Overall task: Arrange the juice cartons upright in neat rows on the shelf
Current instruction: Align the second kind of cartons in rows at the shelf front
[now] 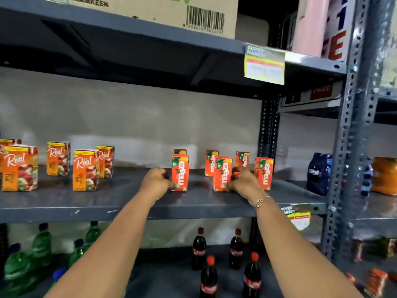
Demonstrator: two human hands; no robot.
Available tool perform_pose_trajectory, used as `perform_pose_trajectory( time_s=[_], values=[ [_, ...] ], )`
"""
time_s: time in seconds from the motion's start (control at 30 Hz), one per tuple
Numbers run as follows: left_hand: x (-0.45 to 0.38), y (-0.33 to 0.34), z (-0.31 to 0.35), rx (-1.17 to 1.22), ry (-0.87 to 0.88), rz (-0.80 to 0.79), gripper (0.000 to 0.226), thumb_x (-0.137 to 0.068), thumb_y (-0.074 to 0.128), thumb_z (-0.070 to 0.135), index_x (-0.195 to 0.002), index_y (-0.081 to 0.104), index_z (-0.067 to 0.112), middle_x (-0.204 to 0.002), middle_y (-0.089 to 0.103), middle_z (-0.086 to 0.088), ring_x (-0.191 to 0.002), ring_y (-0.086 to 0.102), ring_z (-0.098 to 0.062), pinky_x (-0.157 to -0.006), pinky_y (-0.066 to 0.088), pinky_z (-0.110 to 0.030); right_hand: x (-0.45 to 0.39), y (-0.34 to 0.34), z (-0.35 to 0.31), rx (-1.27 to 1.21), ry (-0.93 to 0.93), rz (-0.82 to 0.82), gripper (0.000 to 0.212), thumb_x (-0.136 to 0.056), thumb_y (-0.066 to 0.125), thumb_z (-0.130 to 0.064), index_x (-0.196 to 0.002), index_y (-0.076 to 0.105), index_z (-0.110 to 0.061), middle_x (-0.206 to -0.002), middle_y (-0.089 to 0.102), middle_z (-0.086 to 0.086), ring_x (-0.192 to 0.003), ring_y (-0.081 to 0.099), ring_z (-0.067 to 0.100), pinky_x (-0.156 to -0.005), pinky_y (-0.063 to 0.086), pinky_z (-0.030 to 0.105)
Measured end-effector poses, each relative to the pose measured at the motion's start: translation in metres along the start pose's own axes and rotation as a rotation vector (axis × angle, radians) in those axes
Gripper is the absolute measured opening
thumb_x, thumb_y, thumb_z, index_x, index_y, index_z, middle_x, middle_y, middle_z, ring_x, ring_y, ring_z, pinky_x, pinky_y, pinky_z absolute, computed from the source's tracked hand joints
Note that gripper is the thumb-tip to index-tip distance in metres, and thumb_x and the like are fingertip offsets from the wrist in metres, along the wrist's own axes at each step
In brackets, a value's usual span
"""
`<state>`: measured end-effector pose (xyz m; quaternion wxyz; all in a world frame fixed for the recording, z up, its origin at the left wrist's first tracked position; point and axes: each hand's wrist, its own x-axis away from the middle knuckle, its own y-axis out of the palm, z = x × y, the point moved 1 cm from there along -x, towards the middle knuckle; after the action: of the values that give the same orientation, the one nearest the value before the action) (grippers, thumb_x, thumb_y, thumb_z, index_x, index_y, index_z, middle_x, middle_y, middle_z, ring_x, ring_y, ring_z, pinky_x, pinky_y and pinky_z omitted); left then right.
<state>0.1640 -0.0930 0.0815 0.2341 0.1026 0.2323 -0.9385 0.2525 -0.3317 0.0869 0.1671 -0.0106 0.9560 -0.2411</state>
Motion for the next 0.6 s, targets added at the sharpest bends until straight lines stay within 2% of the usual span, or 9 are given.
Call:
perform_pose_trajectory(
  time_s=[0.1,0.27,0.37,0.47,0.6],
  values=[
    [-0.001,0.004,0.003,0.058,-0.034,-0.027,0.035,-0.071,0.076,-0.002,-0.104,0.068,0.007,-0.102,0.072,-0.008,-0.091,0.065,-0.023,-0.087,0.050,-0.036,0.002,-0.001,-0.005,-0.054,0.005,-0.094,0.039,-0.074,0.071,0.011,-0.107,0.057,-0.006,-0.112,0.069,0.016,-0.106,0.065,0.030,-0.099,0.050,0.045],
    [0.001,0.008,0.008,0.094,-0.057,-0.014,0.032,-0.076,0.071,-0.004,-0.106,0.066,0.004,-0.097,0.068,-0.009,-0.077,0.060,-0.016,-0.059,0.040,-0.019,-0.003,0.000,0.004,-0.116,0.006,-0.139,0.046,-0.073,0.076,0.006,-0.115,0.058,0.000,-0.115,0.070,0.016,-0.107,0.066,0.028,-0.101,0.050,0.044],
    [0.000,0.010,0.009,0.085,-0.070,-0.005,0.026,-0.078,0.071,-0.001,-0.103,0.065,0.002,-0.097,0.068,-0.010,-0.072,0.058,-0.012,-0.056,0.037,-0.020,-0.003,-0.001,0.005,-0.133,-0.028,-0.133,0.038,-0.072,0.079,0.000,-0.104,0.061,-0.009,-0.113,0.070,0.014,-0.106,0.067,0.029,-0.100,0.050,0.044],
    [-0.001,0.010,0.008,0.077,-0.080,-0.011,0.027,-0.080,0.071,0.002,-0.106,0.065,0.002,-0.101,0.069,-0.011,-0.077,0.060,-0.015,-0.058,0.039,-0.021,-0.003,-0.002,0.007,-0.132,-0.051,-0.137,0.033,-0.072,0.081,-0.002,-0.085,0.057,-0.020,-0.111,0.071,0.012,-0.105,0.067,0.028,-0.100,0.050,0.044],
    [-0.001,0.009,0.006,0.062,-0.079,-0.021,0.026,-0.081,0.070,0.004,-0.106,0.064,0.004,-0.103,0.069,-0.012,-0.083,0.061,-0.018,-0.062,0.040,-0.025,-0.003,-0.001,0.008,-0.143,-0.057,-0.153,0.036,-0.073,0.080,-0.003,-0.096,0.057,-0.017,-0.116,0.070,0.013,-0.107,0.067,0.027,-0.102,0.048,0.045]
  ],
)
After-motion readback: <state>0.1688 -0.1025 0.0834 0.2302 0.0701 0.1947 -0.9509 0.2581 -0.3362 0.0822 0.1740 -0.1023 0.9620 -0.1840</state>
